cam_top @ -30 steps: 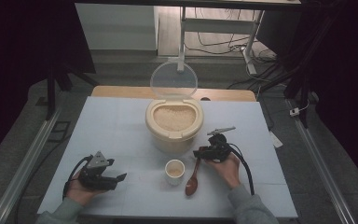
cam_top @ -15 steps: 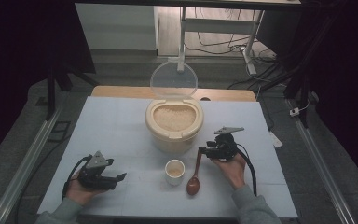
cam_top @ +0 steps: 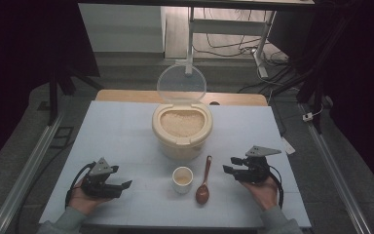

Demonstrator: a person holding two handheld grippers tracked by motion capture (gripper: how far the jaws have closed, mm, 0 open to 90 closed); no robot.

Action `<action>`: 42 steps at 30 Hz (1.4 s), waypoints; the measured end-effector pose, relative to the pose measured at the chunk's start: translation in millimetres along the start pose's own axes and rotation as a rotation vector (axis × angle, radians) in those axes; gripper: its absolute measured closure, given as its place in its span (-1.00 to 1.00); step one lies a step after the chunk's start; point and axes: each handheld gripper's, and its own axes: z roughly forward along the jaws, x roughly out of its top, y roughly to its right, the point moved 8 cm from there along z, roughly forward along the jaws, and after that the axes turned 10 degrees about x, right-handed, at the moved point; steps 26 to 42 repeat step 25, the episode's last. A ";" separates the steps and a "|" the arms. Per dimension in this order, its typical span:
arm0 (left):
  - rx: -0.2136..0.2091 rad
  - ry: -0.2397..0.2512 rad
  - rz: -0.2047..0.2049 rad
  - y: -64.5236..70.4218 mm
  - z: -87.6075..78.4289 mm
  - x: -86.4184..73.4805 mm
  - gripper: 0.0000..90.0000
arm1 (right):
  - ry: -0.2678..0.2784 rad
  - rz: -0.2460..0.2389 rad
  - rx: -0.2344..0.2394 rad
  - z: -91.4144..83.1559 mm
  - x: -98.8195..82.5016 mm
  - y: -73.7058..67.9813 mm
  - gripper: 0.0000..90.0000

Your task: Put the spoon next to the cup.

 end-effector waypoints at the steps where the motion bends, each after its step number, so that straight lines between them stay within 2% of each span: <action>1: 0.000 0.001 0.000 0.0 -0.2 0.1 -0.49 | -0.002 -0.008 -0.004 -3.9 -2.5 -0.5 0.04; 5: -0.001 0.005 -0.004 -0.1 -0.8 0.5 -0.49 | 0.007 -0.033 0.005 -17.0 -10.1 -3.4 0.04; 10: -0.002 0.010 -0.010 -0.7 -1.5 1.1 -0.49 | 0.024 -0.040 0.033 -27.1 -18.1 -9.1 0.04; 14: -0.003 0.013 -0.011 -0.2 -1.8 1.6 -0.49 | 0.019 -0.046 0.027 -31.1 -22.8 -9.2 0.04; 25: -0.002 0.018 -0.009 -0.3 -2.2 1.9 -0.50 | 0.012 -0.068 0.020 -30.6 -24.5 -9.6 0.04; 42: -0.002 0.018 -0.009 -0.3 -2.2 1.9 -0.50 | 0.012 -0.068 0.020 -30.6 -24.5 -9.6 0.04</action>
